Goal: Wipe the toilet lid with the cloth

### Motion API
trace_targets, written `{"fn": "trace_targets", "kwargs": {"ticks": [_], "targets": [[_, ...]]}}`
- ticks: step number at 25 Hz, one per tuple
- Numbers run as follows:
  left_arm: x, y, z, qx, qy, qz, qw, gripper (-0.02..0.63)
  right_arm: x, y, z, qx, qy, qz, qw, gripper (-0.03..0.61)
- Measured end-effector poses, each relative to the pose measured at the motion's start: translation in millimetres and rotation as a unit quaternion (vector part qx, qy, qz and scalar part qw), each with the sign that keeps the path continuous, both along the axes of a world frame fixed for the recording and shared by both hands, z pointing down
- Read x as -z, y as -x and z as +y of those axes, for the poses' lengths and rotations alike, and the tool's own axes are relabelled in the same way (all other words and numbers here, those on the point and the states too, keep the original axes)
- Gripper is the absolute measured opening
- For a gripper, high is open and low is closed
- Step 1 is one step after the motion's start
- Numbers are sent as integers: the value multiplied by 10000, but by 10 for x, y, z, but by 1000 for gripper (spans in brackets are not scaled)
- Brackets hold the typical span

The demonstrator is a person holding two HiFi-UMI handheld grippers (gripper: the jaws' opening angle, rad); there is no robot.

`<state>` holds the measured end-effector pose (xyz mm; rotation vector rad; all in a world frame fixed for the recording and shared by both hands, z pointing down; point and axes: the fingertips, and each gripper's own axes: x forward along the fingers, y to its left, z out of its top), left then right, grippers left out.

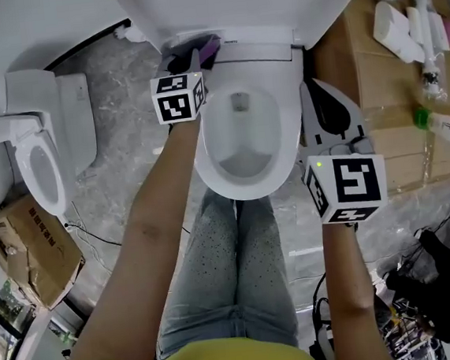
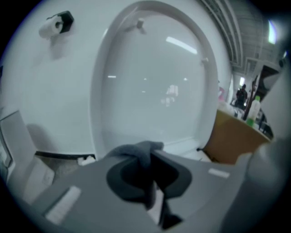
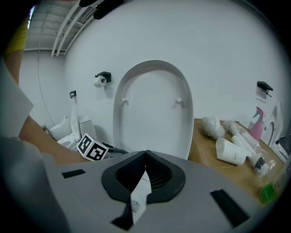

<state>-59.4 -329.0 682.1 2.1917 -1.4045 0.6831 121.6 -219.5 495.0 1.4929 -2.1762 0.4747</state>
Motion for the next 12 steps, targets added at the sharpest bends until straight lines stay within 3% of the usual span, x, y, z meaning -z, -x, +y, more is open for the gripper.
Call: {"fn": "trace_targets", "kwargs": {"ticks": [5,12], "targets": [[242,-44,231,157,-144,351,9992,18,-29,18,85,-38,89,-70,9999,15],[598,-137,501,52,-426,472,9980,18,-25,79,221,21,130,-72,9999,15]]}}
